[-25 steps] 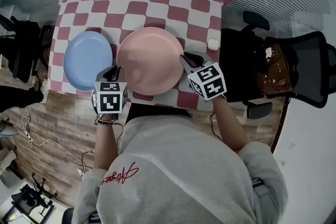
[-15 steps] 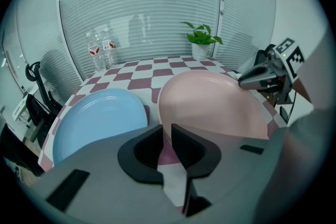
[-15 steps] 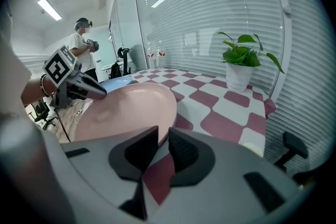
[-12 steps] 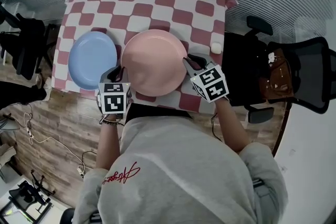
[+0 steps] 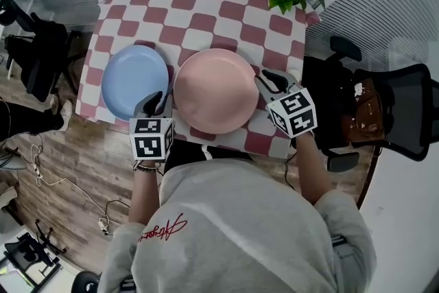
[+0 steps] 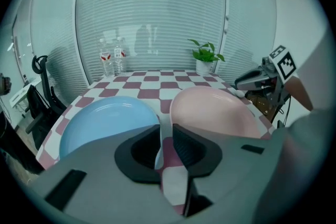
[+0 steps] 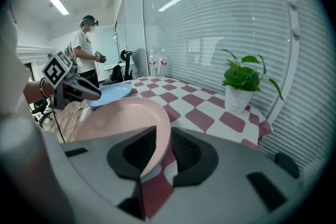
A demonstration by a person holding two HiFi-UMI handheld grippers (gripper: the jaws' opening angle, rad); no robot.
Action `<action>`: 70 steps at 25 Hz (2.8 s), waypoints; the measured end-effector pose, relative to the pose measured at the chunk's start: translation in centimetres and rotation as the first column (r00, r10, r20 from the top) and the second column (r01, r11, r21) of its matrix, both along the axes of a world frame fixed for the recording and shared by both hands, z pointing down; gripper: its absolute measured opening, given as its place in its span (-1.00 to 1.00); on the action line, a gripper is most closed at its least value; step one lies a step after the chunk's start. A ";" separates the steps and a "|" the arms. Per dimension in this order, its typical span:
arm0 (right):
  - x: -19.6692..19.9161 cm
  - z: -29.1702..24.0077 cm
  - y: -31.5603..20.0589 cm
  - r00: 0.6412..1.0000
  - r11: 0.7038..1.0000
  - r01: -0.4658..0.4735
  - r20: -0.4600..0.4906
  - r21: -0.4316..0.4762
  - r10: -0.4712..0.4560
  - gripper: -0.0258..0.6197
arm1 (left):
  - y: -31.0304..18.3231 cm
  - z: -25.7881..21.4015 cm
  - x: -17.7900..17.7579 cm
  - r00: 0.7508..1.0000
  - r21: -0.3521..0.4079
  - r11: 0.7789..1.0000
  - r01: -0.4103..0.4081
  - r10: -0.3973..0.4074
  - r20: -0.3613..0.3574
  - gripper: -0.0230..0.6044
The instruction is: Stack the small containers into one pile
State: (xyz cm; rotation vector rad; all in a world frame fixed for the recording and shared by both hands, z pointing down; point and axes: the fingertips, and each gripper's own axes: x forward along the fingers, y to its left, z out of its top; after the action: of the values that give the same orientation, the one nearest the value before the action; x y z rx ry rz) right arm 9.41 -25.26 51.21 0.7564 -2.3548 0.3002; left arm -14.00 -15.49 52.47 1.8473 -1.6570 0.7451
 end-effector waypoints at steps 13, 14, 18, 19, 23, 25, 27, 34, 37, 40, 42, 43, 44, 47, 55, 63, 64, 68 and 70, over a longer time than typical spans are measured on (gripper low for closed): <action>-16.5 -4.0 0.3 0.987 0.994 0.101 0.117 0.052 -0.107 -0.67 | 2.1 -2.3 -14.0 0.991 0.065 0.989 0.135 -0.134 -0.024 -0.64; -17.8 -4.0 0.5 0.986 0.993 0.108 0.119 0.050 -0.113 -0.67 | 2.3 -2.2 -14.9 0.991 0.062 0.989 0.134 -0.133 -0.026 -0.62; -22.1 -3.5 1.0 0.985 0.991 0.126 0.115 0.034 -0.129 -0.67 | 2.7 -1.9 -18.2 0.993 0.047 0.993 0.108 -0.107 -0.040 -0.58; -22.9 -3.1 1.1 0.986 0.991 0.130 0.102 0.032 -0.133 -0.67 | 2.8 -1.8 -19.0 0.994 0.043 0.994 0.102 -0.100 -0.043 -0.56; -25.9 -1.6 1.4 0.989 0.990 0.136 0.058 0.023 -0.137 -0.64 | 3.4 -0.9 -21.7 0.994 0.027 0.995 0.091 -0.090 -0.059 -0.51; -26.7 -0.6 1.4 0.991 0.992 0.128 0.034 0.010 -0.129 -0.63 | 3.5 -0.4 -22.7 0.994 0.022 0.996 0.088 -0.086 -0.066 -0.50; -27.3 0.2 1.5 0.993 0.993 0.119 0.009 0.000 -0.119 -0.61 | 3.5 0.0 -23.5 0.994 0.016 0.997 0.079 -0.077 -0.075 -0.49; -28.8 3.2 1.6 0.984 0.995 0.101 -0.147 -0.020 -0.103 -0.59 | 3.9 1.8 -24.8 0.993 -0.016 0.999 0.044 -0.045 -0.105 -0.47; -29.3 4.0 1.4 0.974 0.995 0.097 -0.201 -0.034 -0.102 -0.59 | 3.9 2.3 -25.0 0.994 -0.030 0.999 0.023 -0.026 -0.109 -0.47; -29.5 4.9 1.4 0.966 0.995 0.086 -0.240 -0.054 -0.097 -0.59 | 4.0 2.8 -25.2 0.993 -0.042 0.999 0.006 -0.011 -0.115 -0.47; -29.5 5.2 1.3 0.962 0.995 0.077 -0.256 -0.062 -0.091 -0.58 | 4.0 3.1 -25.3 0.992 -0.050 0.999 -0.006 0.000 -0.127 -0.47; -29.5 5.3 1.2 0.962 0.995 0.071 -0.261 -0.067 -0.086 -0.58 | 4.0 3.2 -25.4 0.991 -0.053 0.998 -0.015 0.008 -0.134 -0.47; -29.5 5.4 1.1 0.961 0.995 0.064 -0.265 -0.073 -0.081 -0.58 | 4.0 3.4 -25.3 0.990 -0.057 0.998 -0.027 0.019 -0.141 -0.47; -29.4 5.6 0.9 0.955 0.996 0.045 -0.289 -0.080 -0.066 -0.58 | 4.0 3.8 -24.6 0.984 -0.078 0.994 -0.078 0.065 -0.164 -0.47; -29.1 6.5 0.5 0.933 0.993 0.028 -0.353 -0.114 -0.067 -0.60 | 3.8 5.3 -23.0 0.977 -0.124 0.984 -0.129 0.105 -0.183 -0.48; -28.9 7.2 0.6 0.921 0.992 0.029 -0.381 -0.123 -0.074 -0.65 | 3.5 5.6 -23.3 0.978 -0.152 0.981 -0.121 0.092 -0.185 -0.48; -28.9 7.2 0.7 0.921 0.992 0.030 -0.383 -0.120 -0.074 -0.66 | 3.5 5.7 -23.3 0.978 -0.152 0.981 -0.121 0.092 -0.187 -0.48; -28.8 7.0 0.7 0.930 0.994 0.010 -0.364 -0.108 -0.049 -0.68 | 3.4 5.6 -23.3 0.975 -0.141 0.983 -0.120 0.090 -0.204 -0.48; -28.8 6.6 0.6 0.945 0.994 -0.014 -0.328 -0.110 -0.023 -0.71 | 3.5 5.6 -23.3 0.973 -0.138 0.984 -0.114 0.083 -0.214 -0.50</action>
State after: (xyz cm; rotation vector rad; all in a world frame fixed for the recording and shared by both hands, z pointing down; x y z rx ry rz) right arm -19.43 -24.67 57.85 0.6890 -2.0077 0.2773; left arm -37.34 -12.03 58.03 1.8433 -1.3497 0.6719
